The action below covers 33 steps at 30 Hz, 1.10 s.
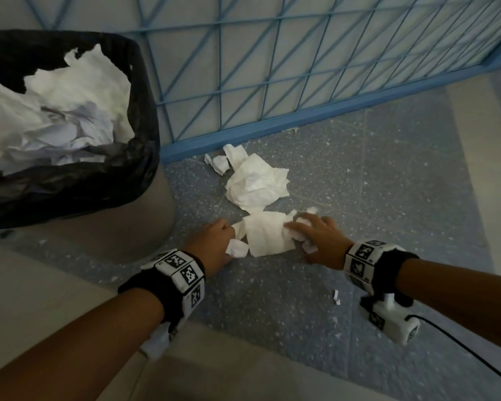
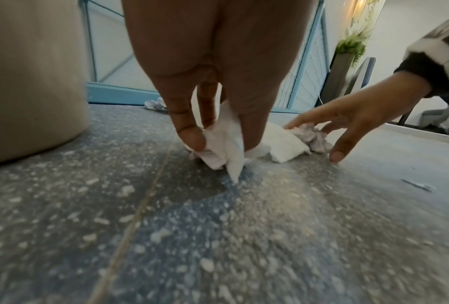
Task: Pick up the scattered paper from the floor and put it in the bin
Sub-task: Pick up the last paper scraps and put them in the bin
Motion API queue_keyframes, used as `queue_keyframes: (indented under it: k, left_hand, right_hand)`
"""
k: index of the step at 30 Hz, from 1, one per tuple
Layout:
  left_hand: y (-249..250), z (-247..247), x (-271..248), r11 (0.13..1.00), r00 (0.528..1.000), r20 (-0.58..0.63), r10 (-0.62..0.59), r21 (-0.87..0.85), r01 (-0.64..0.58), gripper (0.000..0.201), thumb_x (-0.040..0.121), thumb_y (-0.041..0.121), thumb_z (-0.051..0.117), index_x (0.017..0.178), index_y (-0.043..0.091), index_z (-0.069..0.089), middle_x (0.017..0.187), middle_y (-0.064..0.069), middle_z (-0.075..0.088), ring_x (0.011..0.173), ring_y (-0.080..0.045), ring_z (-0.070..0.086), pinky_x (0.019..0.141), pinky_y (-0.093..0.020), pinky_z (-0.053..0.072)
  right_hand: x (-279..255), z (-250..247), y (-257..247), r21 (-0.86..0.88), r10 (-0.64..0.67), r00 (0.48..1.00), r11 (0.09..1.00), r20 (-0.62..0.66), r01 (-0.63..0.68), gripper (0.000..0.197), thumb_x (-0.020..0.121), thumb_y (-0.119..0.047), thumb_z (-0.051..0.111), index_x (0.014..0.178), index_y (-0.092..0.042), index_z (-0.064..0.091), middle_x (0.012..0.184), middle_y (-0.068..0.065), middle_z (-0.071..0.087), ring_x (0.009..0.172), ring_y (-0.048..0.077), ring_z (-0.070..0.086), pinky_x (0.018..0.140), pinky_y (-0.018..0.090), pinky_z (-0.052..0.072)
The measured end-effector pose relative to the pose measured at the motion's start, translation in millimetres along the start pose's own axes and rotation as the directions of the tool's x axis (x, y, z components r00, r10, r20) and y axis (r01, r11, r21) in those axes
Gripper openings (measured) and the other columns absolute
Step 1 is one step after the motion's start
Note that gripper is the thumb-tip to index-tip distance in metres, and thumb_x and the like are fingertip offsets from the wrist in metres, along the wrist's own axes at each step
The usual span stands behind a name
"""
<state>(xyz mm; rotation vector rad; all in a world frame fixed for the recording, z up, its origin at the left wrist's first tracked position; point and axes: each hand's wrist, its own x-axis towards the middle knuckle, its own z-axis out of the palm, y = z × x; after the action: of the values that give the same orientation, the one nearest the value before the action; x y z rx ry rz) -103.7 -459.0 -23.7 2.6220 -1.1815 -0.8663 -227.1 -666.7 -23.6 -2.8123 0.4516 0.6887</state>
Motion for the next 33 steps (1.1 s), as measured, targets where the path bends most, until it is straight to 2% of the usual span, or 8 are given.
queue_keyframes:
  k: [5, 8, 13, 18, 22, 25, 27, 33]
  left_hand:
    - [5.4, -7.2, -8.9, 0.983, 0.974, -0.148, 0.169, -0.045, -0.178, 0.059, 0.083, 0.024, 0.063, 0.134, 0.030, 0.036, 0.127, -0.003, 0.044, 0.114, -0.023, 0.049, 0.092, -0.037, 0.047]
    - [15.2, 1.9, -2.7, 0.966, 0.965, -0.065, 0.253, 0.062, -0.250, 0.079, 0.083, 0.022, 0.063, 0.144, 0.041, 0.016, 0.123, -0.005, 0.038, 0.106, -0.024, 0.048, 0.093, -0.041, 0.047]
    - [14.1, 2.0, 6.8, 0.997, 0.998, -0.016, 0.063, 0.040, -0.063, 0.048, 0.087, 0.029, 0.059, 0.131, 0.017, 0.045, 0.132, -0.010, 0.036, 0.116, -0.030, 0.048, 0.098, -0.039, 0.044]
    - [0.0, -21.7, 2.2, 0.965, 0.967, -0.249, -0.047, -0.262, -0.020, 0.032, 0.088, 0.026, 0.055, 0.115, 0.009, 0.051, 0.121, -0.008, 0.043, 0.106, -0.029, 0.053, 0.090, -0.038, 0.046]
    - [-5.7, -37.1, 16.8, 0.897, 0.870, -0.423, -0.253, -0.440, 0.047, 0.039, 0.087, 0.024, 0.058, 0.118, 0.003, 0.049, 0.124, -0.016, 0.044, 0.107, -0.032, 0.052, 0.091, -0.039, 0.043]
    - [-1.1, -40.6, 34.6, 0.841, 0.843, -0.371, -0.390, -0.516, 0.162, 0.052, 0.085, 0.029, 0.061, 0.124, 0.000, 0.043, 0.132, -0.018, 0.039, 0.118, -0.034, 0.047, 0.098, -0.040, 0.039]
    - [3.2, -40.7, 41.8, 0.827, 0.840, -0.341, -0.421, -0.525, 0.201, 0.062, 0.083, 0.031, 0.064, 0.129, 0.000, 0.037, 0.136, -0.017, 0.034, 0.122, -0.033, 0.043, 0.101, -0.038, 0.037]
    - [5.7, -8.4, 38.1, 0.914, 0.971, -0.114, -0.208, -0.376, 0.152, 0.072, 0.080, 0.023, 0.068, 0.138, 0.009, 0.028, 0.144, -0.010, 0.024, 0.129, -0.029, 0.038, 0.106, -0.038, 0.037]
  right_hand:
    - [0.3, 3.3, -13.0, 0.167, -0.094, 0.994, 0.981, -0.061, 0.103, 0.038, 0.086, -0.012, 0.059, 0.124, -0.014, 0.056, 0.128, 0.019, 0.047, 0.116, 0.036, 0.046, 0.099, 0.038, 0.039]
    - [-0.4, 2.9, -27.9, 0.195, -0.166, 0.979, 0.963, -0.119, 0.187, 0.033, 0.083, -0.008, 0.061, 0.117, -0.006, 0.062, 0.116, 0.023, 0.057, 0.108, 0.035, 0.054, 0.092, 0.037, 0.042]
    - [8.6, -23.6, -45.5, 0.214, -0.208, 0.941, 0.939, -0.265, 0.268, 0.030, 0.083, -0.005, 0.062, 0.112, -0.001, 0.062, 0.111, 0.023, 0.058, 0.105, 0.034, 0.054, 0.088, 0.034, 0.041]
    - [45.9, -78.5, -38.9, 0.374, -0.016, 0.900, 0.906, -0.436, 0.197, 0.036, 0.081, -0.009, 0.065, 0.115, -0.003, 0.052, 0.111, 0.021, 0.058, 0.096, 0.031, 0.056, 0.076, 0.026, 0.037]
    - [77.7, -90.3, -48.0, 0.341, 0.020, 0.933, 0.933, -0.359, 0.111, 0.061, 0.083, -0.026, 0.065, 0.135, -0.013, 0.035, 0.127, 0.018, 0.055, 0.111, 0.028, 0.053, 0.103, 0.038, 0.035]
    - [96.0, -69.9, -58.7, 0.187, 0.028, 0.987, 0.982, -0.155, 0.002, 0.074, 0.080, -0.046, 0.064, 0.142, -0.029, 0.026, 0.150, 0.015, 0.023, 0.138, 0.036, 0.022, 0.117, 0.048, 0.016]
    - [97.3, -50.7, -64.2, 0.142, -0.002, 1.000, 0.990, -0.012, 0.004, 0.070, 0.079, -0.043, 0.066, 0.139, -0.035, 0.031, 0.150, 0.013, 0.020, 0.136, 0.039, 0.023, 0.115, 0.049, 0.024]
    - [73.3, -22.5, -66.7, 0.131, -0.218, 0.970, 0.964, -0.107, 0.231, 0.039, 0.083, -0.002, 0.054, 0.119, -0.016, 0.058, 0.125, 0.017, 0.049, 0.115, 0.034, 0.048, 0.097, 0.038, 0.042]
